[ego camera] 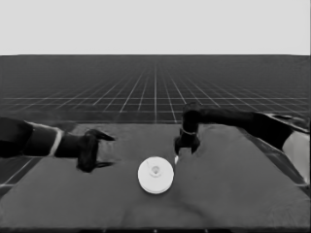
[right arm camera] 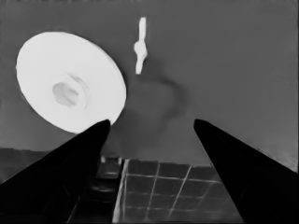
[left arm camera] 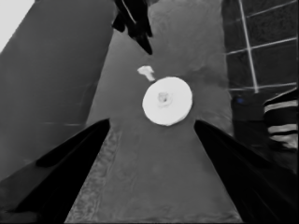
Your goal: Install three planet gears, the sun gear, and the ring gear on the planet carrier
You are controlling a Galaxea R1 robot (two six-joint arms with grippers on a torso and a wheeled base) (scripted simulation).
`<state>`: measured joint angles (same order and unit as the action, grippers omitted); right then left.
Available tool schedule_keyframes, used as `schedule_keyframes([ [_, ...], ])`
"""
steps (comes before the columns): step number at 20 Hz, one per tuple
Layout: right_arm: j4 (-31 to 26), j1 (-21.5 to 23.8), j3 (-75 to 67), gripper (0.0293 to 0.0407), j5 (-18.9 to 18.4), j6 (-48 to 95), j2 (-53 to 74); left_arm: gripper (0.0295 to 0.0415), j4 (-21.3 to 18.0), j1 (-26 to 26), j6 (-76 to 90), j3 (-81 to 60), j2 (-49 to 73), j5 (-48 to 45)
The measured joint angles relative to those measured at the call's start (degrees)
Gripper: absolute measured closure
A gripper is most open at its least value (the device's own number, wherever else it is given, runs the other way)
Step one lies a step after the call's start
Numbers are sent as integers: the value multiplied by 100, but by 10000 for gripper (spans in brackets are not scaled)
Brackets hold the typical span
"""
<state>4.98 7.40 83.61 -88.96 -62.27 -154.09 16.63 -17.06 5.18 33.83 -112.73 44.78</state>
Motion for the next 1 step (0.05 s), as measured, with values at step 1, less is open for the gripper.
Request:
schedule_keyframes([
  [1,-64,-8,847,314,40,124,-384,323,47,-103,614,-410,515,-248],
])
